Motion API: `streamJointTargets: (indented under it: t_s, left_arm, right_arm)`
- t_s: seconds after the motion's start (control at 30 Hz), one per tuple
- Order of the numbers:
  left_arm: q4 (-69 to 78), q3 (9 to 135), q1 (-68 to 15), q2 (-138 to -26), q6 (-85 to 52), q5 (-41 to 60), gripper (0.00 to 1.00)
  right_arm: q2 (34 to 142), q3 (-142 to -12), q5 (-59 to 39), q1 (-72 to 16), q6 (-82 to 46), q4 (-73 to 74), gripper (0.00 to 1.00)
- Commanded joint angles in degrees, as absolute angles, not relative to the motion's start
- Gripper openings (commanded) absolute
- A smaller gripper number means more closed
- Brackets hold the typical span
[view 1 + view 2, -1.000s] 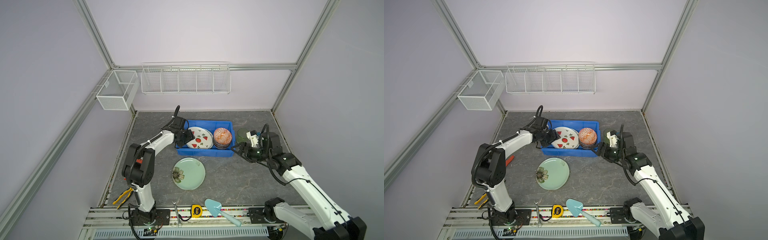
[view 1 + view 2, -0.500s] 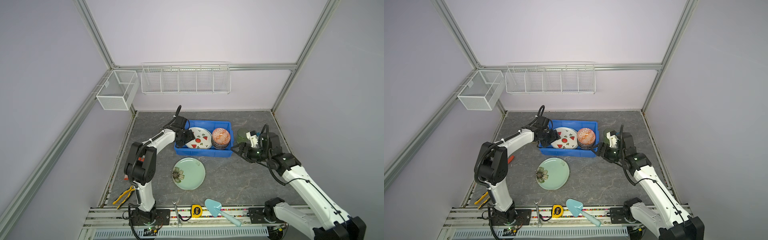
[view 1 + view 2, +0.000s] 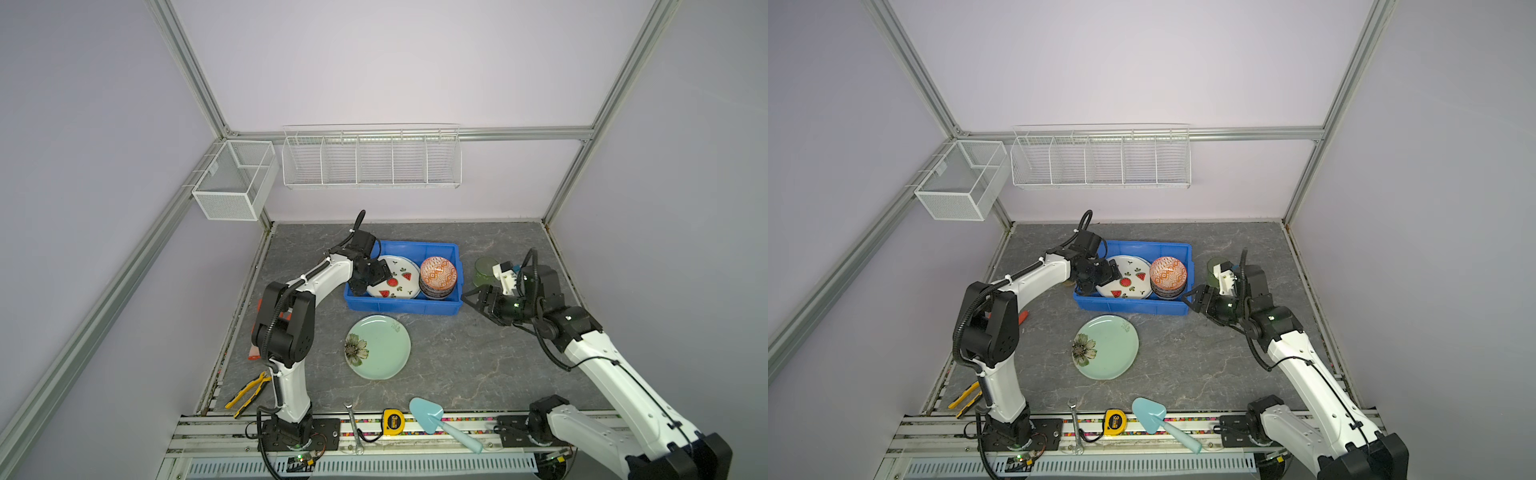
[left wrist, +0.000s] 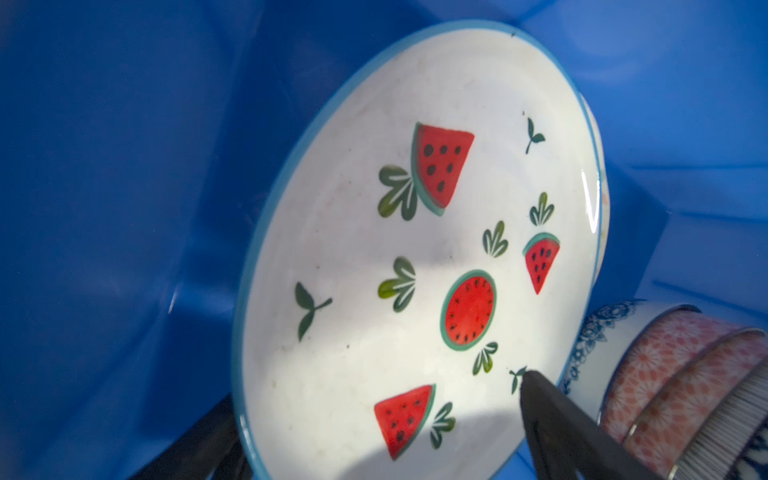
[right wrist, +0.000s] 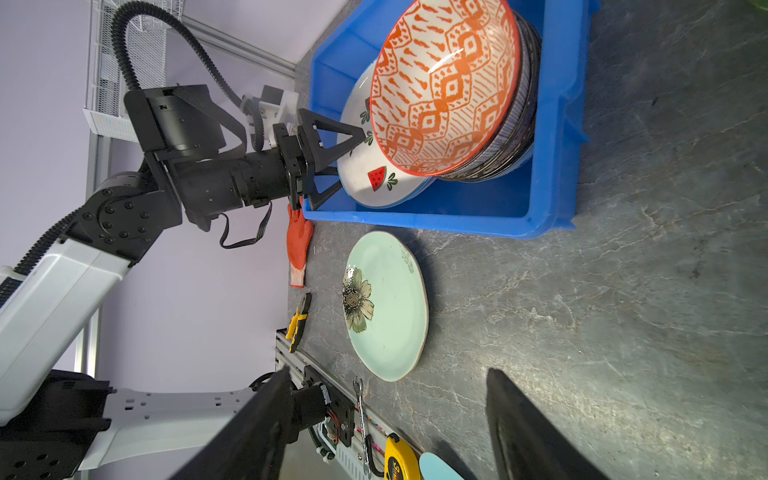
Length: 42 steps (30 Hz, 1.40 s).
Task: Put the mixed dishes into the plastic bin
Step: 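Lower the watermelon plate into the bin with the left gripper, then open the left gripper and lift it off the plate in the bin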
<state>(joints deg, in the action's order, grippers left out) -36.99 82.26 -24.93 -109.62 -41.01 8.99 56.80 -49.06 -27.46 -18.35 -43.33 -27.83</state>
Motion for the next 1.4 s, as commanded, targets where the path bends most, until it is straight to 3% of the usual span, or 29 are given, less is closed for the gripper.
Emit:
streamJointTargets:
  t_s: [0.0, 0.3, 0.77, 1.2, 1.23, 1.3, 1.37]
  left_arm:
    - [-40.1, 83.9, -24.5, -111.2, -40.7, 9.3, 0.95]
    - [-43.9, 88.1, -25.3, -114.3, -38.2, 6.6, 1.0]
    - [-51.7, 95.3, -26.6, -115.7, -35.0, -0.5, 0.99]
    - [-55.4, 101.5, -26.7, -108.0, -33.7, 1.8, 0.99]
    - [-55.5, 101.6, -26.7, -106.9, -33.7, 2.0, 0.99]
    - [-55.6, 101.5, -26.7, -104.0, -33.5, 2.7, 0.99]
    - [-55.4, 100.6, -26.6, -101.1, -33.3, 3.7, 0.99]
  right_arm:
    - [56.1, -48.5, -27.3, -17.9, -41.8, -28.4, 0.75]
    - [55.8, -49.5, -24.4, -17.9, -39.3, -31.8, 0.75]
    - [56.2, -49.6, -23.4, -17.9, -38.8, -32.2, 0.75]
    - [57.4, -55.8, -21.5, -18.6, -33.9, -37.7, 0.76]
    - [57.6, -56.3, -21.1, -19.0, -33.7, -38.4, 0.77]
    - [57.9, -57.6, -19.5, -20.5, -32.9, -39.9, 1.0]
    - [58.2, -58.6, -18.3, -22.2, -32.4, -40.9, 0.89]
